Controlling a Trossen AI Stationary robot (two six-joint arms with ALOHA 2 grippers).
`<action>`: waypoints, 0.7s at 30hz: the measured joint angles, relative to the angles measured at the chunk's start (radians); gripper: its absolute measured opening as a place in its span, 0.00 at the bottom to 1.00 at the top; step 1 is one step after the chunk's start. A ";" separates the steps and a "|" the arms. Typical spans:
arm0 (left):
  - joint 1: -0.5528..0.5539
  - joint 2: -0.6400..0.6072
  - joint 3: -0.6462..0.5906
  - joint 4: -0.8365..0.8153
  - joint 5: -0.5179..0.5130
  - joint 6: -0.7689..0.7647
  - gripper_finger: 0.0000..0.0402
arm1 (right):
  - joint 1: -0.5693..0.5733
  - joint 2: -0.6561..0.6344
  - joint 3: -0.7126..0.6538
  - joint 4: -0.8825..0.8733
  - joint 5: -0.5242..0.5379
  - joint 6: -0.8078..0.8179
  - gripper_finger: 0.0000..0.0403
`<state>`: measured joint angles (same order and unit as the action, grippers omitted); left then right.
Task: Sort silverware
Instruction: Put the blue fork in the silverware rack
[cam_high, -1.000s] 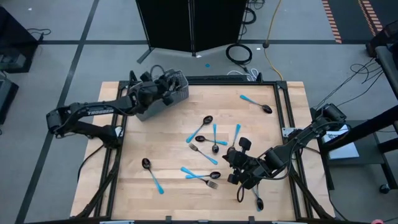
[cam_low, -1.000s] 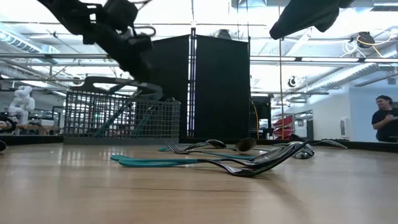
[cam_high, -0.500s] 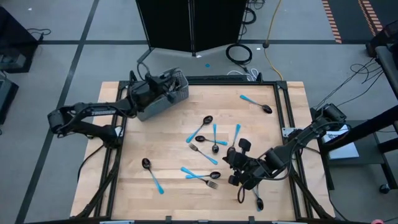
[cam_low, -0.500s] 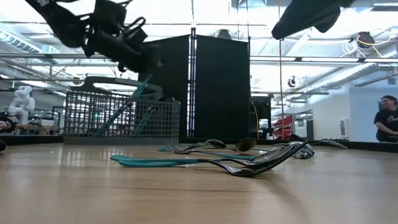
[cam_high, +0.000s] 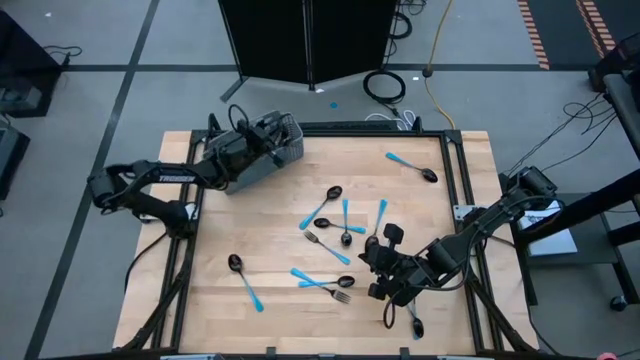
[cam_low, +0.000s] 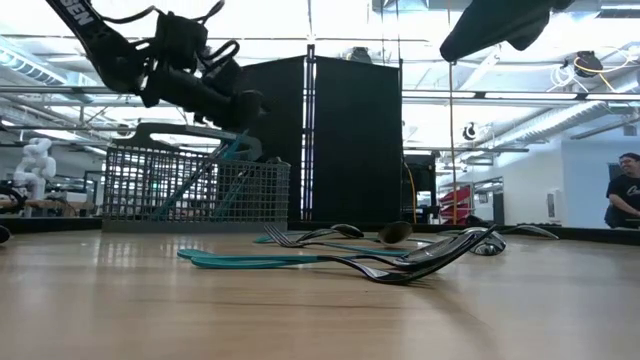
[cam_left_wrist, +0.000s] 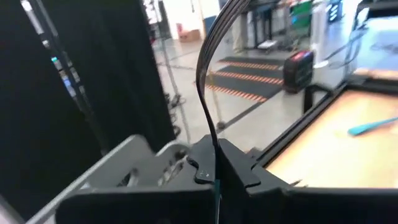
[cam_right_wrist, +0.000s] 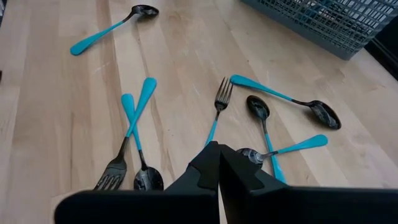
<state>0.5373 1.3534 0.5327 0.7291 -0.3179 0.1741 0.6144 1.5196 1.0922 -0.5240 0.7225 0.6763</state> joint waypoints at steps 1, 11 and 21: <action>0.000 0.007 0.000 -0.003 -0.015 0.012 0.00 | 0.000 0.000 0.000 0.000 0.004 0.003 0.00; 0.000 0.011 0.003 -0.003 -0.057 0.015 0.23 | 0.000 0.000 0.000 0.001 0.008 0.007 0.00; -0.075 -0.127 0.004 -0.012 -0.183 0.016 0.29 | 0.000 0.000 0.000 0.001 0.008 0.013 0.00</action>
<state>0.4621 1.2266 0.5365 0.7172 -0.5013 0.1902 0.6144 1.5196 1.0920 -0.5232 0.7307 0.6892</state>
